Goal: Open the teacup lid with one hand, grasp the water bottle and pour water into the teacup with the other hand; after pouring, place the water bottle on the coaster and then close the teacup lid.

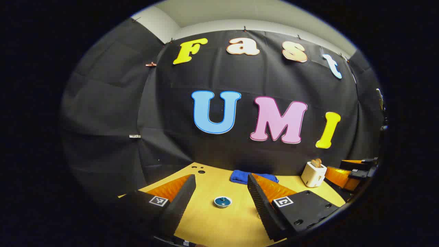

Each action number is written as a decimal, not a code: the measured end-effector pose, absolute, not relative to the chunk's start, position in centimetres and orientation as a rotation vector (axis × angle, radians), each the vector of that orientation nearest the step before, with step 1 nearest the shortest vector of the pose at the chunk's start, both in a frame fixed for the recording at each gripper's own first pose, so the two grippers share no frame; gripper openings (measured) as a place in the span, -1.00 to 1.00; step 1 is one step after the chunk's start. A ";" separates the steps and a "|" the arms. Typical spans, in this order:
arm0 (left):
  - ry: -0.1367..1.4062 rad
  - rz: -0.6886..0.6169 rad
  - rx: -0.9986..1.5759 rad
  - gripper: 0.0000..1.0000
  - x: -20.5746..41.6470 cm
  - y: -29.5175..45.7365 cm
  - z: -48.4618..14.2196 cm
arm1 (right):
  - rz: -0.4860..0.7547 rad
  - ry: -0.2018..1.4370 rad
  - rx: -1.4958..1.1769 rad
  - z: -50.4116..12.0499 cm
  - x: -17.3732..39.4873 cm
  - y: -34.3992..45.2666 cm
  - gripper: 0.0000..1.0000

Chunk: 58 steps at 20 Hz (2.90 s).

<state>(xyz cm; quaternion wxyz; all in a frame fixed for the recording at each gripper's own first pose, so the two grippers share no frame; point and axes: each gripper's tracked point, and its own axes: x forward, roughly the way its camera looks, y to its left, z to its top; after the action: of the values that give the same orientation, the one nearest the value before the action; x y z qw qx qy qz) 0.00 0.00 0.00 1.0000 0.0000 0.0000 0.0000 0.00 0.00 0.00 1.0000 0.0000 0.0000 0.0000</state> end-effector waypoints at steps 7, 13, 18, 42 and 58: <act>0.013 -0.125 0.105 0.90 2.0 -1.4 0.6 | -0.075 0.013 0.039 -1.0 0.6 0.9 0.95; 0.014 -0.157 0.098 0.90 3.2 -0.1 0.5 | -0.071 0.038 0.025 -2.3 0.7 2.9 0.96; 0.066 -0.186 0.085 0.90 5.1 1.1 -2.1 | -0.088 0.044 0.042 -3.2 2.0 3.3 0.96; 0.287 -0.385 0.200 0.87 22.0 0.4 -20.5 | -0.151 0.209 0.008 -11.9 6.7 5.2 0.96; 0.375 -0.450 0.247 0.47 26.0 -1.1 -27.5 | -0.163 0.266 0.022 -16.4 7.8 6.2 0.96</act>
<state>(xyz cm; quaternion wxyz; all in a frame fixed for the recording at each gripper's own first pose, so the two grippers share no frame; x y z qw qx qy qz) 26.01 -1.13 -27.46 0.9499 0.1216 0.1843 -0.2213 7.79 6.17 -16.36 0.9878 0.0110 0.1323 -0.0813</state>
